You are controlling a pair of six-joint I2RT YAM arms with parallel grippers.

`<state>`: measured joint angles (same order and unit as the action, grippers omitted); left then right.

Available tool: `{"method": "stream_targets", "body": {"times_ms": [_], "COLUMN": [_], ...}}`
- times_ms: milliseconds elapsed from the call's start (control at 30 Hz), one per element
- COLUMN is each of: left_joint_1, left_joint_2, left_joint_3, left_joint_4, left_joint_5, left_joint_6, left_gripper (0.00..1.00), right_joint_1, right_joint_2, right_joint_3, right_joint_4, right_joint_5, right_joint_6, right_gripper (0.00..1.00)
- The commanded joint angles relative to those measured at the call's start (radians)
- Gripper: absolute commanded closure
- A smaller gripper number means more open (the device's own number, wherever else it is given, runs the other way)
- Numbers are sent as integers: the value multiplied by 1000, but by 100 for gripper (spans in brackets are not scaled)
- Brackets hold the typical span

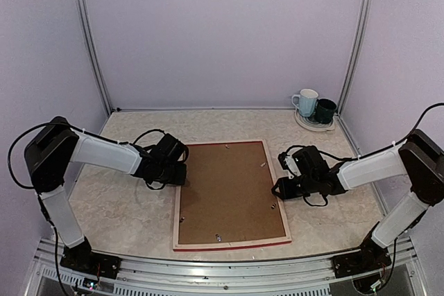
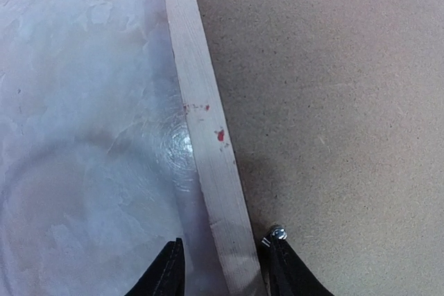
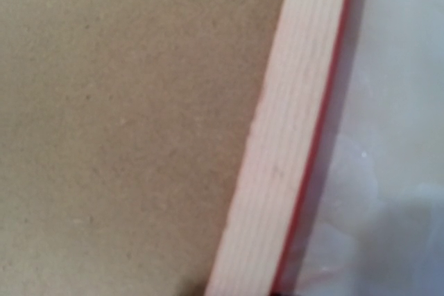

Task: Put the photo into the frame
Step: Place the photo frame at the center of the board, then press the fastener onto the backboard.

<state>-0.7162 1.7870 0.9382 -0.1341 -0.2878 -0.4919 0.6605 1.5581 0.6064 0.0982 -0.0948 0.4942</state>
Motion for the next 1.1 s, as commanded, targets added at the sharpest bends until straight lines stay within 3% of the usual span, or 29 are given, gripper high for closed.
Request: {"method": "stream_targets", "body": {"times_ms": [0,667,800,1067], "left_joint_1": [-17,-26,-26,-28], "left_joint_2": [45,89,91,94], "left_joint_3": [27,23,17,-21], "left_joint_4": [-58,-37,-45,-5], "left_joint_5": [-96,-152,-185,-196], "left_joint_6": [27,-3,-48,-190], "left_gripper": [60,93,95,89], "right_joint_1": [1,0,1,0], "right_joint_2": [28,35,34,32], "right_joint_3": [7,5,6,-2], "right_joint_4": [-13,-18,-17,0], "right_joint_5": [-6,-8,-13,-35], "right_joint_6": [1,-4,-6,-11], "right_gripper": [73,83,84,86]}}
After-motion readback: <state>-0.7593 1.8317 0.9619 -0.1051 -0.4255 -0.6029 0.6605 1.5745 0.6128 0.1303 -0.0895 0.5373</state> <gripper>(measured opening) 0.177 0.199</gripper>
